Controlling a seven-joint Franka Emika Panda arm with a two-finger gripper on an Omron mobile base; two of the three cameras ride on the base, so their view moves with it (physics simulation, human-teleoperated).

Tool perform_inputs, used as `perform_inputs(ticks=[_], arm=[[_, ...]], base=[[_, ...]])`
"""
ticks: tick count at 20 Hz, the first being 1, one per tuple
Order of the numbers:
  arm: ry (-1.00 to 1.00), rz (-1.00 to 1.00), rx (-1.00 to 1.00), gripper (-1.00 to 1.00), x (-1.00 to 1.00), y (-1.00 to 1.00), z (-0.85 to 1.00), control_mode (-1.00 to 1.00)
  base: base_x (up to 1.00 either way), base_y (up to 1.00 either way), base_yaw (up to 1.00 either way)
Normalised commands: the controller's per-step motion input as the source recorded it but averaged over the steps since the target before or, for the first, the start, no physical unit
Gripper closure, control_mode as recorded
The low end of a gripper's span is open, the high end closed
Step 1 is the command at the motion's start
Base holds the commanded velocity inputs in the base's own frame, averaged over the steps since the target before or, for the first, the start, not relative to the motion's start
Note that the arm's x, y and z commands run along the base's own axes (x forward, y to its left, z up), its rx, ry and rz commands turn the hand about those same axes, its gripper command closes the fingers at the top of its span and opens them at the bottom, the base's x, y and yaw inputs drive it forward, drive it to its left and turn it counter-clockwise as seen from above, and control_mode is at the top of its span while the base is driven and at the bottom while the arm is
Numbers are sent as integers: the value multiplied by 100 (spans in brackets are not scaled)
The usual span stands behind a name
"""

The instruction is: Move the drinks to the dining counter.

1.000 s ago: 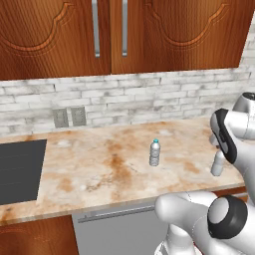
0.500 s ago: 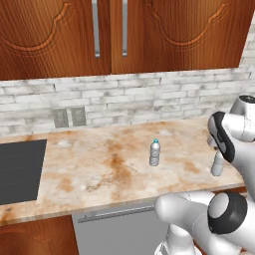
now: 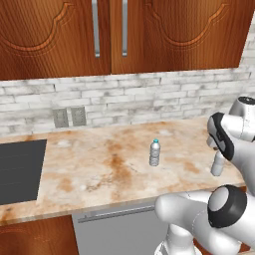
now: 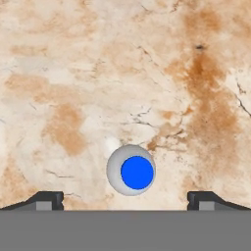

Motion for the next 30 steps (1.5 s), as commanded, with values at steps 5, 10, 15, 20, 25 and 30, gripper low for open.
perform_inputs(ticks=[5, 10, 15, 20, 25, 30], arm=[[0, 0, 0, -100, 6, -4, -9, -100], [0, 0, 0, -100, 7, -4, -7, -100], [0, 0, 0, -100, 10, 0, -9, -100], [0, 0, 0, -100, 4, 0, -8, -100], [0, 0, 0, -100, 0, -2, -6, -100], [0, 0, 0, -100, 0, 0, -9, -100]], base=[[0, 0, 0], [0, 0, 0], [0, 0, 0], [0, 0, 0], [0, 0, 0], [0, 0, 0]])
